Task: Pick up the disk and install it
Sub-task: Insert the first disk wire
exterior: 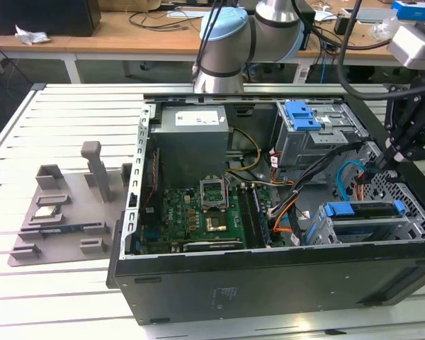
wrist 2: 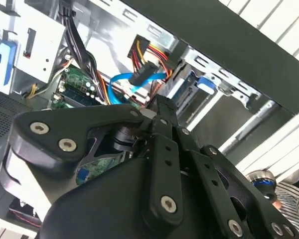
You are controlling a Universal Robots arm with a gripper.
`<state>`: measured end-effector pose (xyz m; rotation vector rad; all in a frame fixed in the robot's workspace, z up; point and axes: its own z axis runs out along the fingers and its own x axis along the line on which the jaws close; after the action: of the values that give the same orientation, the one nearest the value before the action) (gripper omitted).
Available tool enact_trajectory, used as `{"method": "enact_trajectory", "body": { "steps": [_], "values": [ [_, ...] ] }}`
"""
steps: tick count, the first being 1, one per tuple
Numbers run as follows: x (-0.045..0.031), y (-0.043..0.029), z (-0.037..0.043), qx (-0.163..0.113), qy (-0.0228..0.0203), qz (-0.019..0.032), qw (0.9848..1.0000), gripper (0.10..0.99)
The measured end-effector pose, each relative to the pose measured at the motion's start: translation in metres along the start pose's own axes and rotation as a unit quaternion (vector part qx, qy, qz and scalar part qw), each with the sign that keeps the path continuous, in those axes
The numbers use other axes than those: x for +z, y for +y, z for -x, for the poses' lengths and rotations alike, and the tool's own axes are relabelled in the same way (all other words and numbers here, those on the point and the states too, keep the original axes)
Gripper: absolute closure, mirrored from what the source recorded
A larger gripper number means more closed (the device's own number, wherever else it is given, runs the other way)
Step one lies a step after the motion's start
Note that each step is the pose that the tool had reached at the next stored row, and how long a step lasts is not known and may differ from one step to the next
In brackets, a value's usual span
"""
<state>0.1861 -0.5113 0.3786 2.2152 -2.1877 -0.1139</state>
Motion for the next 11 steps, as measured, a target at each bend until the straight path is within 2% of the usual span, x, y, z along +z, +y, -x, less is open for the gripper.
{"method": "enact_trajectory", "body": {
  "steps": [3,7,8,9,10,11],
  "values": [
    [0.0049,-0.0049,0.0074,0.0,0.0002,0.0005,1.0,0.98],
    [0.0079,-0.0089,0.0173,0.0,0.0008,0.0006,1.0,0.98],
    [0.0089,-0.0103,0.0227,0.0,0.0021,0.0005,1.0,0.98],
    [0.0092,-0.0107,0.0246,0.0,0.0053,0.0006,1.0,0.98],
    [0.0092,-0.0107,0.0246,0.001,0.0073,0.0006,1.0,0.98],
    [0.0092,-0.0107,0.0246,0.001,0.0075,0.0006,1.0,0.98]
  ]
}}
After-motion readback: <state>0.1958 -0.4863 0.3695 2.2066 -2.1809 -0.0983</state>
